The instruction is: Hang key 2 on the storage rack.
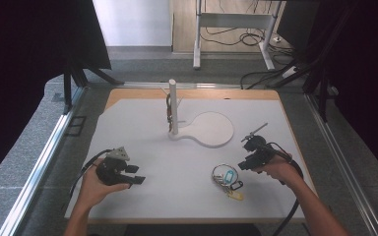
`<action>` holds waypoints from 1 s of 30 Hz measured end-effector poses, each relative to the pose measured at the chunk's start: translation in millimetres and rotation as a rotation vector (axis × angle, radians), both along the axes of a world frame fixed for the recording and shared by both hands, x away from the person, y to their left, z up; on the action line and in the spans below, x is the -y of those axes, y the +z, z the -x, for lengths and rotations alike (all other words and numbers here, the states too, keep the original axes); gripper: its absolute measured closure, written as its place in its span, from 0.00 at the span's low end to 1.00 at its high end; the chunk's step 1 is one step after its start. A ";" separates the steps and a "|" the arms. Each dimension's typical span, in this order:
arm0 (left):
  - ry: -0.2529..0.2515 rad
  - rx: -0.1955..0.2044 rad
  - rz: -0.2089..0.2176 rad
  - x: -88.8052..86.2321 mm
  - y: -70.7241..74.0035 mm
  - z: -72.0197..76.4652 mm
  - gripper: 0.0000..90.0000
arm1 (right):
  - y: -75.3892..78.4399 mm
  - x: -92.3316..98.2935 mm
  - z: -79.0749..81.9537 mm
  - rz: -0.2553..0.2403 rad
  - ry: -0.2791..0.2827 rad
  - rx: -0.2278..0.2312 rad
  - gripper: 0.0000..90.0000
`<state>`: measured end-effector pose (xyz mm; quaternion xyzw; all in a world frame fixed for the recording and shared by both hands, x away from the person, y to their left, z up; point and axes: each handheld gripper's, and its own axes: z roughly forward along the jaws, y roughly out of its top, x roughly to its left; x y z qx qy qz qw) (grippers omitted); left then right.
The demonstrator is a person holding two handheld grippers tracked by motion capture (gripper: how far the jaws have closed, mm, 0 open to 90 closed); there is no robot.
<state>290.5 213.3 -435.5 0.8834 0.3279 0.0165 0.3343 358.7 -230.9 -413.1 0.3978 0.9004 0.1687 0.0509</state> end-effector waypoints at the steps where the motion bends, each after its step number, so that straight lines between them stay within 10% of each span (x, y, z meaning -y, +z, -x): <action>1: -0.002 -0.002 -0.001 0.4 -0.4 -0.2 0.53 | -0.8 -2.0 -0.6 0.003 0.007 -0.002 0.63; 30: -0.014 -0.002 -0.017 3.9 -3.6 0.2 0.53 | -37.7 -35.1 -14.9 0.141 0.023 -0.182 0.72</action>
